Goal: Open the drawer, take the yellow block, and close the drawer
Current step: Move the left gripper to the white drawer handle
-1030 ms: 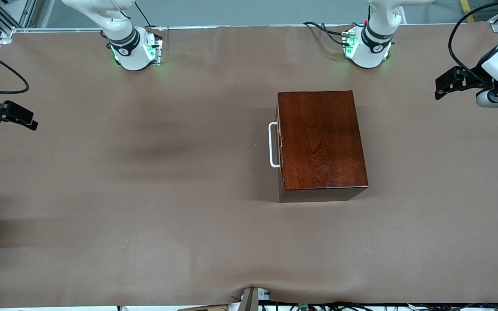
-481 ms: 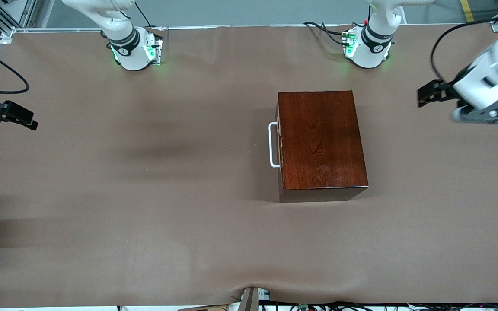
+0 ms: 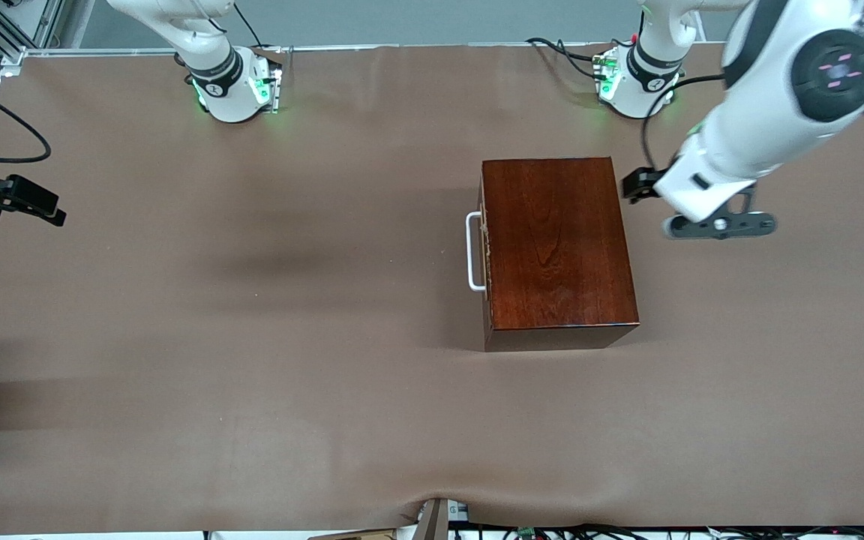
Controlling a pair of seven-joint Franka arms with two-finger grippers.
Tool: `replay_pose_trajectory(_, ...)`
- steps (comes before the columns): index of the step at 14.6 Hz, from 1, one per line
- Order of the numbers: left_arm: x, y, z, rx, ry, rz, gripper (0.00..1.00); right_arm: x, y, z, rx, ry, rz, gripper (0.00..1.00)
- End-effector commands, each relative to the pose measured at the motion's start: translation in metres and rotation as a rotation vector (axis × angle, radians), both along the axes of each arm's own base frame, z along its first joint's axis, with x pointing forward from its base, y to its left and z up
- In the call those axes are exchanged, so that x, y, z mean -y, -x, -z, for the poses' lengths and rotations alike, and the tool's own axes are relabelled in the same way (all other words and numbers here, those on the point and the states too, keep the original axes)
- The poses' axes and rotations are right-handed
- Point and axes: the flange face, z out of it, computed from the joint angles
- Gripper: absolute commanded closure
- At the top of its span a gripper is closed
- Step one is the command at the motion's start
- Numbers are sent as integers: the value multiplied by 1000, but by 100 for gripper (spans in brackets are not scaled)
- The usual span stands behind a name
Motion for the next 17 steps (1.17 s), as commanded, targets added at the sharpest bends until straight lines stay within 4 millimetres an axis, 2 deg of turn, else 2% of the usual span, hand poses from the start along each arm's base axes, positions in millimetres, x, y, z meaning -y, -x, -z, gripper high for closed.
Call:
replay_pose_trajectory(1,33,-3,6,8,-1,-9,0,-1,3,-4,5,-14,-10,0)
replay_pose_trajectory(8,168,12,45,95,2,-18,0,-1,3,-4,5,-14,-8,0)
replay_pose_trajectory(11,232,32,86,166,-69,-8,0,-1,3,-4,5,-14,-8,0)
replay_pose_trajectory(15,282,49,147,222,-126,4,0,-1,3,-4,5,-14,-10,0)
replay_pose_trajectory(17,304,44,162,285,-78,-11,0,-1,3,-4,5,-14,-8,0)
